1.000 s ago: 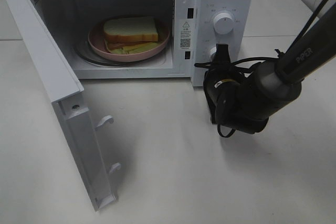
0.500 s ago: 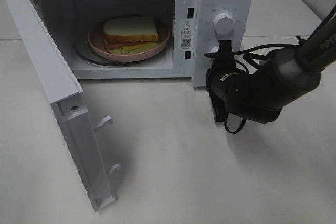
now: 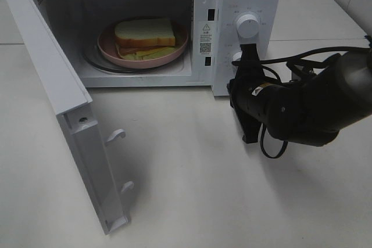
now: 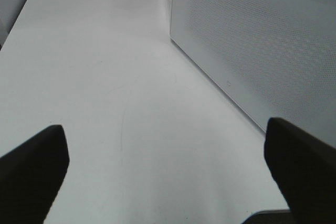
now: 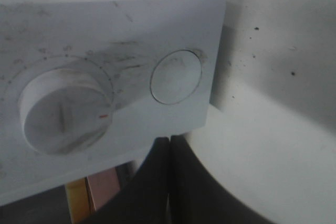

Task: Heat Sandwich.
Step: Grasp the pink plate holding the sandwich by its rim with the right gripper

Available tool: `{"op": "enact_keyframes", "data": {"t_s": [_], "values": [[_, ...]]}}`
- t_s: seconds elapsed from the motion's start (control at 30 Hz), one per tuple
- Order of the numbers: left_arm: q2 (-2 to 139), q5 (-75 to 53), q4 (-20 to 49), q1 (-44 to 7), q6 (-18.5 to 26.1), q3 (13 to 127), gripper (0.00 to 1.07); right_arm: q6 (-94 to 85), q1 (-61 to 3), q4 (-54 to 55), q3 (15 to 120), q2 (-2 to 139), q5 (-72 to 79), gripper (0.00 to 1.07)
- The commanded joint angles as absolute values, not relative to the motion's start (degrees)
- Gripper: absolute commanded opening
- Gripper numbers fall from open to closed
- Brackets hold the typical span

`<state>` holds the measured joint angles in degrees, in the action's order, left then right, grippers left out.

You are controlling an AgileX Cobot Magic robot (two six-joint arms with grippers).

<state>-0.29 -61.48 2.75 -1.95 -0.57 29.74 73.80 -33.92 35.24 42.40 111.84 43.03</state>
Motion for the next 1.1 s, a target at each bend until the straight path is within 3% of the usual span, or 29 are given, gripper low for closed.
{"op": "enact_keyframes", "data": {"t_s": [0.03,0.53,0.7,1.1], "values": [[-1.20,-61.31,3.04,-1.95,-1.09,29.62,0.96,73.74,-34.32,34.32,40.85,109.55,41.77,0.00],[-1.20,-61.31,3.04,-1.95,-1.09,29.62,0.96,51.68,-34.32,33.63,37.59,95.91,20.11,0.00],[-1.20,-61.31,3.04,-1.95,-1.09,29.62,0.96,42.40,-34.09,28.88,37.82,93.51,9.34,0.00],[-1.20,-61.31,3.04,-1.95,-1.09,29.62,0.96,29.16,-33.92,15.53,48.64,92.99,-17.42,0.01]]}}
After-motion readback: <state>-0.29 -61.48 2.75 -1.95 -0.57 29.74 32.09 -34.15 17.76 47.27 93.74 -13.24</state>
